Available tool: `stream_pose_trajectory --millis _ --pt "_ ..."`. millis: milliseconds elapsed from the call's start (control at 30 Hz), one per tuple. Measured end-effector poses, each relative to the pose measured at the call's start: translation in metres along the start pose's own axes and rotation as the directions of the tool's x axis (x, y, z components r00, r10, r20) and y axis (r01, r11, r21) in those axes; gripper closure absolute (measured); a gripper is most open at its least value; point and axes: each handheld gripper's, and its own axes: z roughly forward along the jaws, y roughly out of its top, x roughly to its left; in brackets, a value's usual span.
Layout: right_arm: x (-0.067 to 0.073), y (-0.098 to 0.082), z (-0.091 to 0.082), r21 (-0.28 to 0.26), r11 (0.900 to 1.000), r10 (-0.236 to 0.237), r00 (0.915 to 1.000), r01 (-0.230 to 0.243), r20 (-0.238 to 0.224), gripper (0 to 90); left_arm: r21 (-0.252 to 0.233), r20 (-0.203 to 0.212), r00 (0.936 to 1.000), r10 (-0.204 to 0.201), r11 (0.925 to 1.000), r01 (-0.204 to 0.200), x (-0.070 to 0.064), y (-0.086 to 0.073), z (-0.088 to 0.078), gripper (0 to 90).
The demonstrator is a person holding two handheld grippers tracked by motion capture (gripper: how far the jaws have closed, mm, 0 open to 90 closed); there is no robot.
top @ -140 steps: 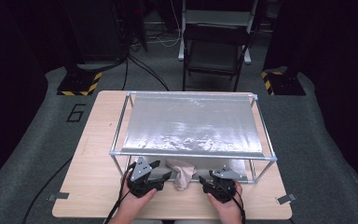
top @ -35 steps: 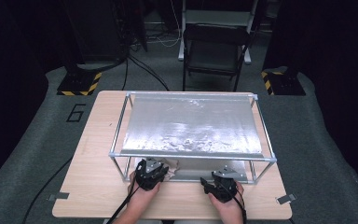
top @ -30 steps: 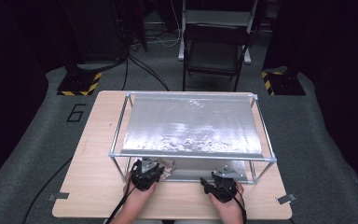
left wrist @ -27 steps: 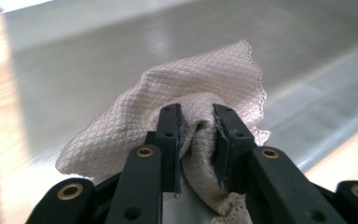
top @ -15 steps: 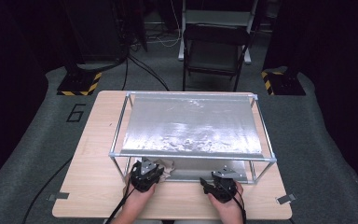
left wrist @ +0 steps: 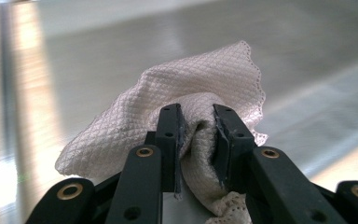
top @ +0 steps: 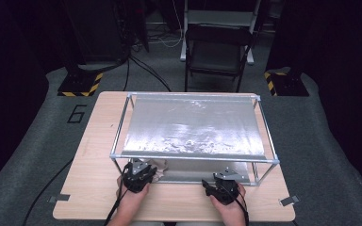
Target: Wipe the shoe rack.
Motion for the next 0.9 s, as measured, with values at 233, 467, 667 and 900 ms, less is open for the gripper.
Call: stream_pose_trajectory --millis 233,467,667,900 --pt "0.000 0.000 0.000 0.000 1.000 0.008 0.9999 -0.008 -0.015 43.5 -0.015 0.000 0.9991 0.043 0.9990 -0.043 0.006 -0.003 -0.004 72.8" --pt "0.000 0.000 0.000 -0.002 1.000 0.008 0.9998 -0.008 -0.017 43.6 0.019 -0.077 0.9964 0.036 0.9992 -0.034 0.029 -0.008 -0.017 72.9" --pt "-0.001 0.000 0.000 0.006 1.000 -0.012 0.9999 0.012 0.001 43.4 0.013 -0.039 0.9981 0.048 0.9988 -0.047 0.013 -0.005 -0.010 72.9" --pt "-0.001 0.000 0.000 0.012 1.000 -0.015 0.9999 0.015 0.008 43.4 -0.001 0.035 0.9945 0.099 0.9951 -0.099 -0.006 -0.003 -0.005 72.8"
